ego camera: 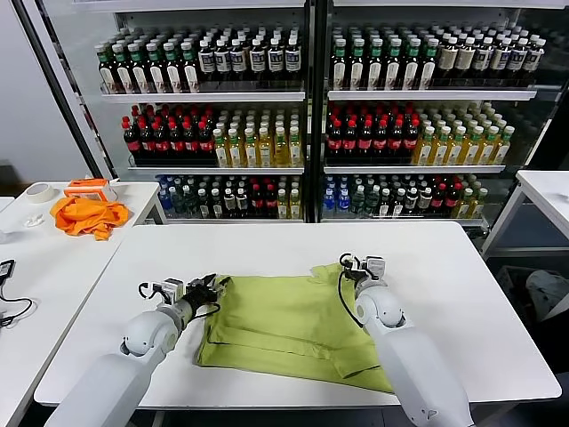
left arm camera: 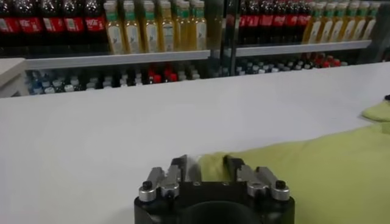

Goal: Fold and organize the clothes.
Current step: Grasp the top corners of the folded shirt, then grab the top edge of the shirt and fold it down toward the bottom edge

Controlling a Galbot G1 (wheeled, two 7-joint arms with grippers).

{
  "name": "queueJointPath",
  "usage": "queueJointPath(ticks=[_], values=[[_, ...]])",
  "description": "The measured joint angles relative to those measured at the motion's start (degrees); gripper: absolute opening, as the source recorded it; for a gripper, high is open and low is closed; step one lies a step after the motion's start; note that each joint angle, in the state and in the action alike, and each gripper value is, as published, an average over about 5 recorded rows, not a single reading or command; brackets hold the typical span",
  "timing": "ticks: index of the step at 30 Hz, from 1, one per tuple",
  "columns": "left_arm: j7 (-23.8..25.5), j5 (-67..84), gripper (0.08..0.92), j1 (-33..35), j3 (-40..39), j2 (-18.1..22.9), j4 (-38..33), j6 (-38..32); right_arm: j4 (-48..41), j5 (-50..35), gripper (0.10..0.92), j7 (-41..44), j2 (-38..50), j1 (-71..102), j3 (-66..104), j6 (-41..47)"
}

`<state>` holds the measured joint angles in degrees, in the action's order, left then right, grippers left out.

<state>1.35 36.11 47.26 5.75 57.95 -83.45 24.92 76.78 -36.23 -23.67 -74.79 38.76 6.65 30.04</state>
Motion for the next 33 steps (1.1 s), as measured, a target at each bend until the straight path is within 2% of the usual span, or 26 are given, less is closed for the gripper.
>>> queueJointPath(ticks=[7, 11, 21, 33], values=[[0.2, 0.1, 0.163, -0.2, -0.5, 0.3, 0.3, -0.9, 0.2, 0.1, 0.17, 1.4, 0.3, 0.7, 0.6, -2.1], [0.5, 0.7, 0.087, -0.4, -0.3, 0.1, 0.1, -1.8, 2.5, -1.2, 0.109, 1.2, 1.0, 1.7, 1.3, -2.5], [0.5, 3.1, 0.081, 2.0, 1.3, -1.6, -3.1, -4.2, 15.0, -4.3, 0.104, -0.3, 4.5, 7.9, 4.0, -1.4], [-0.5, 4.1, 0.081, 9.2, 4.1, -4.8, -12.0, -5.4, 30.1, -2.6, 0.104, -0.6, 7.6, 20.4, 6.6, 0.3]])
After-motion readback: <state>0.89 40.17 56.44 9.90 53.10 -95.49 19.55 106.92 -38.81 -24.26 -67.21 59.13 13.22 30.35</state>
